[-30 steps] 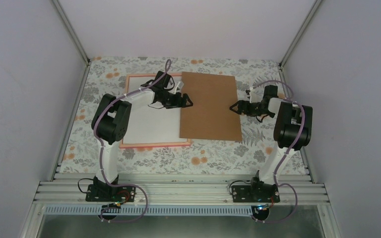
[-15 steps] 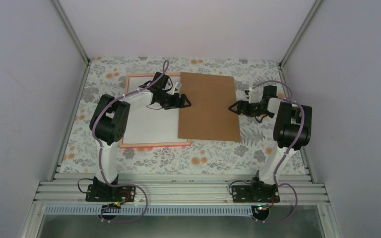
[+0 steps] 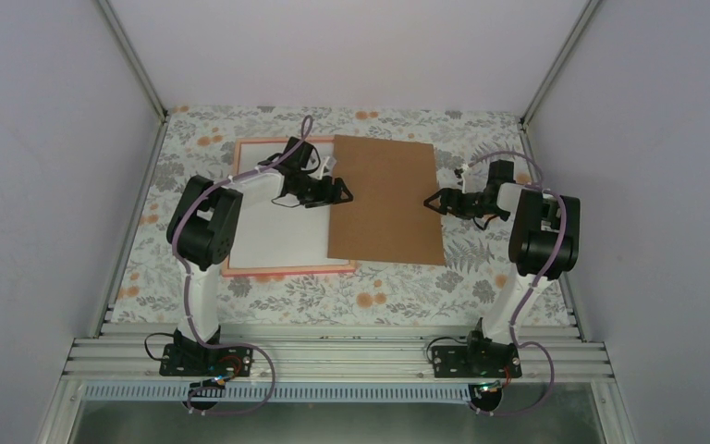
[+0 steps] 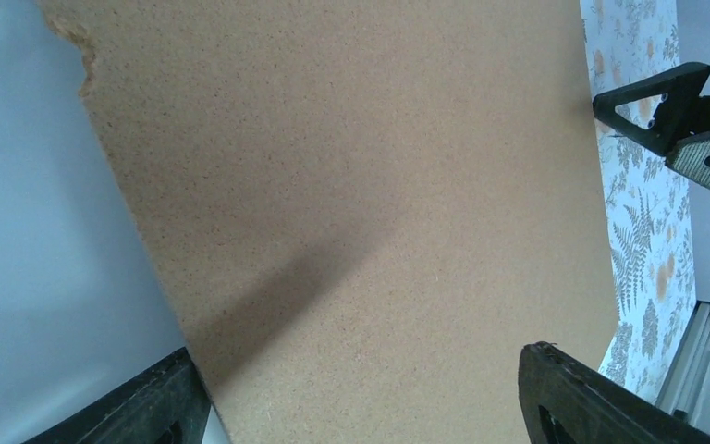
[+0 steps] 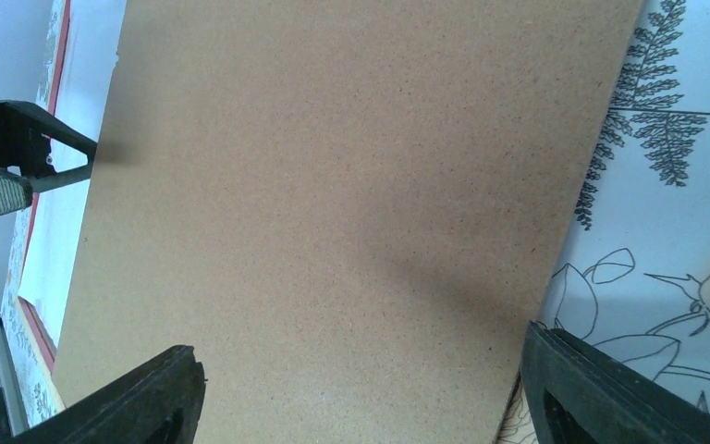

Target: Put the photo into the frame

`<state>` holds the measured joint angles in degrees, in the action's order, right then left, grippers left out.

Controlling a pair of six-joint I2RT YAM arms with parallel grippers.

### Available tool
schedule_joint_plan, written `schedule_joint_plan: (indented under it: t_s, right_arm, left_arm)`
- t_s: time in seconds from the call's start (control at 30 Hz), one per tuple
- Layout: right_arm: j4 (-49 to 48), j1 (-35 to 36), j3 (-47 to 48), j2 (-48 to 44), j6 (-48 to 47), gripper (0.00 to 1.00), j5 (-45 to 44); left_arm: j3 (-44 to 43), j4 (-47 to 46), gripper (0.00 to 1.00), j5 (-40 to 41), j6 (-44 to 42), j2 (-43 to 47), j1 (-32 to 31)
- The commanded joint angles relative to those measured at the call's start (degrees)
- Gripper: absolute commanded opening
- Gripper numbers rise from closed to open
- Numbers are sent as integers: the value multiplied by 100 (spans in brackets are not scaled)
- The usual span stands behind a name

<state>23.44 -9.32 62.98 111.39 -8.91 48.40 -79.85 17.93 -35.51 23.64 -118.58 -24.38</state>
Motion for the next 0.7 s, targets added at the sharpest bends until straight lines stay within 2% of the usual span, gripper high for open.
schedule_joint_plan:
  t_s: [0.0, 0.2, 0.27, 0.43, 0.67]
  right_arm:
    - [921, 169, -373, 472, 258, 86, -621]
    - [925, 175, -384, 452, 223, 85, -561]
    - [936, 168, -383, 438, 193, 84, -547]
    - [939, 175, -401, 338, 138, 83, -418]
    - [915, 170, -427, 177, 101, 82, -115]
  left_arm:
    - [24, -118, 79, -193, 96, 72, 21]
    - [-36, -411, 56, -611, 210, 433, -43]
    - [-138, -415, 45, -757, 219, 546, -87]
    - [-274, -553, 31, -1022, 457, 751, -161]
    - [-349, -833, 32, -1395, 927, 554, -259]
